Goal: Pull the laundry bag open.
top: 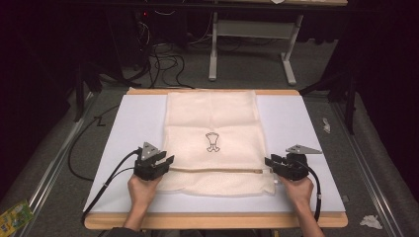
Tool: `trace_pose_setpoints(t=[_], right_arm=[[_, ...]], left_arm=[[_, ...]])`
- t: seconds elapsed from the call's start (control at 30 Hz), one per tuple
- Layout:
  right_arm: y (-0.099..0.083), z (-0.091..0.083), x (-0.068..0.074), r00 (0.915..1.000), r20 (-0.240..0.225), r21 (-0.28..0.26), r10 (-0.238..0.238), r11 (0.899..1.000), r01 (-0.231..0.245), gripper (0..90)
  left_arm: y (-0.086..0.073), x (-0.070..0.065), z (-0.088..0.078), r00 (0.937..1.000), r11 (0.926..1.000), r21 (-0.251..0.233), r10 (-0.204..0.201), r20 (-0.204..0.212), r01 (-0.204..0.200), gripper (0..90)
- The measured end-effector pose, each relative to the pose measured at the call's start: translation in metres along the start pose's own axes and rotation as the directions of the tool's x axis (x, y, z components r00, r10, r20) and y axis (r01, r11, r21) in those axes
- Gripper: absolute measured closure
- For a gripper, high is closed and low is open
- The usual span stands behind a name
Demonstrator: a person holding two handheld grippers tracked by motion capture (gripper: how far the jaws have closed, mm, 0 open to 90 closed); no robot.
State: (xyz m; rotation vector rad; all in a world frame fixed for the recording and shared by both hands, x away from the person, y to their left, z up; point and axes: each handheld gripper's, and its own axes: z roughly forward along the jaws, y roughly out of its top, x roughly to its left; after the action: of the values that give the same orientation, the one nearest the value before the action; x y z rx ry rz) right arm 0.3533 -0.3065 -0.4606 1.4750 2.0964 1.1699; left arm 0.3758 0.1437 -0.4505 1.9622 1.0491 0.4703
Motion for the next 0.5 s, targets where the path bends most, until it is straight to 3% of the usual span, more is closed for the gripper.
trace_pose_setpoints(t=[0.2, 0.5], right_arm=[[-0.004, 0.0, -0.002, 0.9998, -0.014, 0.028, 0.015, 0.999, -0.015, 54.6], [-0.005, 0.005, -0.001, 0.9985, -0.039, 0.059, 0.037, 0.998, -0.035, 49.9]], left_arm=[[0.006, -0.021, 0.009, 0.9988, 0.9996, -0.006, 0.026, 0.041, -0.026, 57.3], [0.018, -0.051, 0.026, 0.9917, 0.998, -0.01, 0.063, 0.113, -0.062, 55.6]])
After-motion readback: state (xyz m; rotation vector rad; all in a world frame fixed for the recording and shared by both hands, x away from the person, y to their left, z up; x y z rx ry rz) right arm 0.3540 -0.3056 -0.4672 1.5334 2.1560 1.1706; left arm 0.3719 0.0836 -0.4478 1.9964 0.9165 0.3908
